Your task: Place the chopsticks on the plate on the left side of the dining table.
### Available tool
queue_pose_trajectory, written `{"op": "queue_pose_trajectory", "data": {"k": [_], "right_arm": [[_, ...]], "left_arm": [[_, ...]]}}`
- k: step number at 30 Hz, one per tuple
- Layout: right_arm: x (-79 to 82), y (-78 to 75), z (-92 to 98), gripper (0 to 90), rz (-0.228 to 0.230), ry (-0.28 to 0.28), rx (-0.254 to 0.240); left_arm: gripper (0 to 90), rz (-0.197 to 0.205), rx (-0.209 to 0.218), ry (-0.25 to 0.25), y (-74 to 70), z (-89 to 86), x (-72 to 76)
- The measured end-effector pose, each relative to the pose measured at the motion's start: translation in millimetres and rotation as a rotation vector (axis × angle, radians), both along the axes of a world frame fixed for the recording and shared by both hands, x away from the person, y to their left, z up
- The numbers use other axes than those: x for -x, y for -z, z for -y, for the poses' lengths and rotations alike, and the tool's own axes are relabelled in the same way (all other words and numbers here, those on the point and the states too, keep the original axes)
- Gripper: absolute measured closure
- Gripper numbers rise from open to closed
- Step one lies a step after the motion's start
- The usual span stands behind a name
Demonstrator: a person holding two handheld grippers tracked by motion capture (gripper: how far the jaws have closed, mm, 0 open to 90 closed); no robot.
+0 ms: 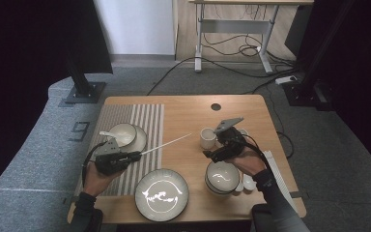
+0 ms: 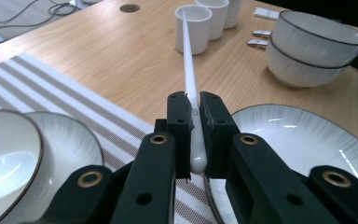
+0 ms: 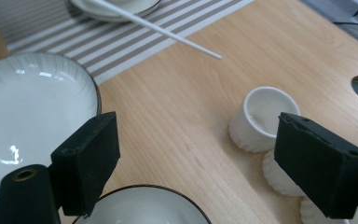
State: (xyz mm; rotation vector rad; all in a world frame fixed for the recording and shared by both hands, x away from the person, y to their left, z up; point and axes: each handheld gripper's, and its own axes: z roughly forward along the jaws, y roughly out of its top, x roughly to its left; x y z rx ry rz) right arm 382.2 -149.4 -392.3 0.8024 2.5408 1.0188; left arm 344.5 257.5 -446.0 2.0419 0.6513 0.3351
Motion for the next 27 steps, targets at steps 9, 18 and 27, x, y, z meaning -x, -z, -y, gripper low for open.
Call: {"op": "queue_pose_trajectory", "data": {"k": [9, 18, 27], "right_arm": [[9.0, 11.0, 20.7, 1.2, 0.059, 0.096, -0.085], [18.0, 24.2, 43.4, 0.9, 0.098, 0.174, -0.141], [25.1, 38.1, 68.6, 2.0, 0.13, 0.276, -0.17]], "left_arm": [[83.6, -0.006, 0.014, -0.063, 15.0, -13.5, 2.9], [83.6, -0.016, 0.037, -0.157, 34.8, -34.5, 7.4], [83.6, 0.001, 0.02, -0.232, 40.4, -45.9, 9.4]]}}
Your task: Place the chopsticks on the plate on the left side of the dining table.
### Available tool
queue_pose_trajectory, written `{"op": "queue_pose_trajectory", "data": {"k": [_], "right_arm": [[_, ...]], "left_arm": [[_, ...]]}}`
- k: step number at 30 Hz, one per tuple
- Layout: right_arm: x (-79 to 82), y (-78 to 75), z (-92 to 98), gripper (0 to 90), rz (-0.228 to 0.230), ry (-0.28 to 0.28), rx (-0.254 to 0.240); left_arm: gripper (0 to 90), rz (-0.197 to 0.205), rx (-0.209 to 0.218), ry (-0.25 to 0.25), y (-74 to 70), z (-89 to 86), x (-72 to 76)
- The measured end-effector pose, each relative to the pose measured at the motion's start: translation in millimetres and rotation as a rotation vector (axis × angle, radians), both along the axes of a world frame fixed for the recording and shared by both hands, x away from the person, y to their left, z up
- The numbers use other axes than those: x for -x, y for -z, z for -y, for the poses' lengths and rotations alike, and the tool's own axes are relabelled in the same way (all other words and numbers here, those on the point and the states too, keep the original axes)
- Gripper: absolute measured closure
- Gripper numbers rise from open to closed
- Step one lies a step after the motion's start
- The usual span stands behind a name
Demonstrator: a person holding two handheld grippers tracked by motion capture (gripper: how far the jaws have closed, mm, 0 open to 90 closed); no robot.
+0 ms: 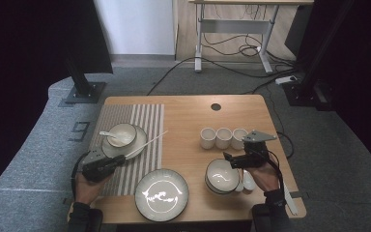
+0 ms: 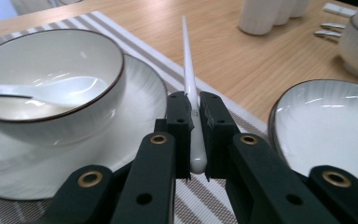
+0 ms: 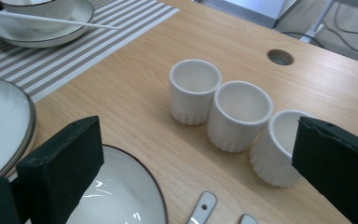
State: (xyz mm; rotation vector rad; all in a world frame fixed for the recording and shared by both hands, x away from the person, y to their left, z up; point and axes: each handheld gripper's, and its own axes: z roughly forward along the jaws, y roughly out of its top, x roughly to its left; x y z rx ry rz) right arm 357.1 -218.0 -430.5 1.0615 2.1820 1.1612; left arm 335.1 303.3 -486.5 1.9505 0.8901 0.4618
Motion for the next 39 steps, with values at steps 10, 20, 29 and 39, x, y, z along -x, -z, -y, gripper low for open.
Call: {"op": "queue_pose_trajectory", "data": {"k": [10, 20, 29, 39], "right_arm": [[11.4, 16.9, 23.4, 5.1, 0.047, 0.085, -0.052], [19.0, 32.9, 30.6, 7.6, 0.082, 0.136, -0.048], [25.4, 46.2, 30.0, 8.7, 0.1, 0.159, -0.035], [32.2, 54.3, 30.9, 8.8, 0.173, 0.217, -0.009]], "left_arm": [[83.6, 0.007, -0.023, -0.073, 8.0, -8.0, 3.9], [83.6, -0.004, -0.064, -0.103, 17.6, -9.5, 2.7], [83.4, -0.028, -0.069, -0.114, 25.2, -14.3, 2.2], [83.2, -0.066, -0.097, -0.126, 32.1, -17.5, 0.7]]}}
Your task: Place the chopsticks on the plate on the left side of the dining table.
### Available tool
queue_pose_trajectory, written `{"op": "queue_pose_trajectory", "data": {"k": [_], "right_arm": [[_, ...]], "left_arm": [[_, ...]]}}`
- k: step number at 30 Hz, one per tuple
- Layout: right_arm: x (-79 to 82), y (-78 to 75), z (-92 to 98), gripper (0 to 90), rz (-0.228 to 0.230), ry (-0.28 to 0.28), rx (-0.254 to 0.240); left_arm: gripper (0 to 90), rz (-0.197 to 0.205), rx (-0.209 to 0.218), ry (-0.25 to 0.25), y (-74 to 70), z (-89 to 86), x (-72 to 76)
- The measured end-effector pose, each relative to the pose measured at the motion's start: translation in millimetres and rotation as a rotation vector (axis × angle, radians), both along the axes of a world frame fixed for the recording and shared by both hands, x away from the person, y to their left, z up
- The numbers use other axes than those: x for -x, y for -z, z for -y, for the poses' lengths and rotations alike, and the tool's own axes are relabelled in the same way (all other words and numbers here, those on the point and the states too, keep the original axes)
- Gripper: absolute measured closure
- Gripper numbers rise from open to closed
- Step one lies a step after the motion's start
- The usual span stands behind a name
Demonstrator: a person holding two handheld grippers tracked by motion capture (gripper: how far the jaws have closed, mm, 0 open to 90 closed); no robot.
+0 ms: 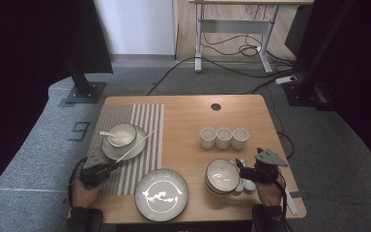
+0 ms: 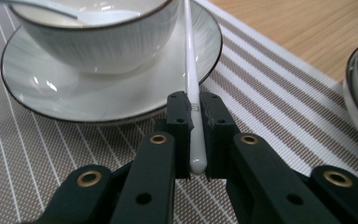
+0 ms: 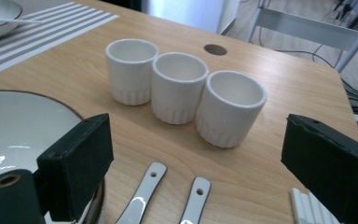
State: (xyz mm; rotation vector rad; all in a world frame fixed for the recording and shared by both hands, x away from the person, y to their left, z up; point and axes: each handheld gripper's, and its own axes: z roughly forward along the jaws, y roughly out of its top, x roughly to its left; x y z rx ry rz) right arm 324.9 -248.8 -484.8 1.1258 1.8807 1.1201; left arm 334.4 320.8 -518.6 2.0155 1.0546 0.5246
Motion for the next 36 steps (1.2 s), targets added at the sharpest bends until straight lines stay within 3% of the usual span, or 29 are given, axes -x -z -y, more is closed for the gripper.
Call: {"op": "queue_pose_trajectory", "data": {"k": [6, 18, 29, 36], "right_arm": [[1.5, 2.7, 9.4, 9.0, 0.024, 0.061, -0.044], [0.9, 11.1, 16.5, 10.4, 0.013, 0.097, -0.041], [0.3, 13.2, 17.2, 10.9, 0.006, 0.097, -0.041], [0.2, 13.6, 18.6, 11.2, 0.005, 0.1, -0.042]], "left_arm": [[83.0, -0.015, -0.025, -0.011, 2.4, -0.4, -0.8], [82.1, -0.032, -0.09, -0.021, 6.6, 1.3, -0.6], [77.8, -0.037, -0.067, -0.034, 7.3, -3.7, 2.3], [61.4, -0.014, -0.054, -0.037, 4.7, -3.8, 6.7]]}}
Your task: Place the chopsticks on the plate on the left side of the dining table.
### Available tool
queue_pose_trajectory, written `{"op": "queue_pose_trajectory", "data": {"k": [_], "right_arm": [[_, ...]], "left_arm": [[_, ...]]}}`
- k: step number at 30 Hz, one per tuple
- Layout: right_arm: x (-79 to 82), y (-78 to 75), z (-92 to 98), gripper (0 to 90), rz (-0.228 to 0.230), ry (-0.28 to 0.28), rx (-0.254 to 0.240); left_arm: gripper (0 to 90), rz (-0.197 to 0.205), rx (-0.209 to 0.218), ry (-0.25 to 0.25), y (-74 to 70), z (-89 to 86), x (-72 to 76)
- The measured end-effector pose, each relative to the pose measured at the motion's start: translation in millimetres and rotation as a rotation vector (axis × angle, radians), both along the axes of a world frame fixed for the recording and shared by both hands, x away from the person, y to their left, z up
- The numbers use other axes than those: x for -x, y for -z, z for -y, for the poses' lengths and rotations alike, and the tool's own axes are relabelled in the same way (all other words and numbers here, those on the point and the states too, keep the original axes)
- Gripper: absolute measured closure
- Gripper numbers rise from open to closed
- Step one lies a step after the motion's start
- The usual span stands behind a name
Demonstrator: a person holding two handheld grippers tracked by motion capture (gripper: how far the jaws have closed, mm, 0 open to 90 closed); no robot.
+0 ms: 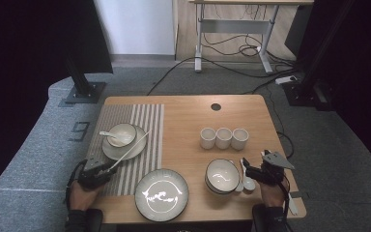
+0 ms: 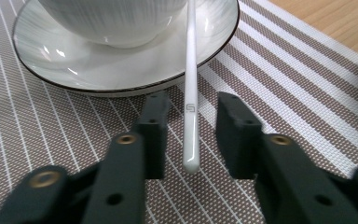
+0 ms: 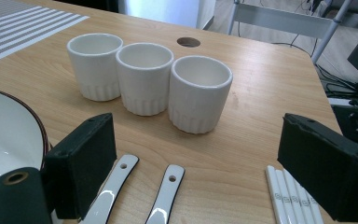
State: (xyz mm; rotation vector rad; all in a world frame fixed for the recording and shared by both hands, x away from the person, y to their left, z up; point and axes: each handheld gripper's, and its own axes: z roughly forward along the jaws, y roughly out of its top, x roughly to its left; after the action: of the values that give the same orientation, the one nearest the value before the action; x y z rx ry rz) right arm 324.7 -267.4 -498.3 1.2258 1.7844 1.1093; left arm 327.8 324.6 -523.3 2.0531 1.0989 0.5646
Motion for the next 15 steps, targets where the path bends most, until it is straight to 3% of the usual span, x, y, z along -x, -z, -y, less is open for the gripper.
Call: {"op": "queue_pose_trajectory", "data": {"k": [6, 12, 15], "right_arm": [[-0.1, 0.1, 0.8, 11.3, 0.0, 0.003, -0.001], [-0.2, 0.3, 2.5, 11.6, -0.001, 0.013, 0.0], [-0.3, 0.5, 3.3, 11.7, -0.004, 0.015, 0.0]], "left_arm": [[40.3, 0.05, 0.061, -0.015, -10.3, 2.0, 7.3], [22.6, 0.04, 0.072, 0.033, -11.0, 23.7, 6.1], [18.4, 0.029, 0.085, 0.05, -9.9, 31.8, 3.9]]}}
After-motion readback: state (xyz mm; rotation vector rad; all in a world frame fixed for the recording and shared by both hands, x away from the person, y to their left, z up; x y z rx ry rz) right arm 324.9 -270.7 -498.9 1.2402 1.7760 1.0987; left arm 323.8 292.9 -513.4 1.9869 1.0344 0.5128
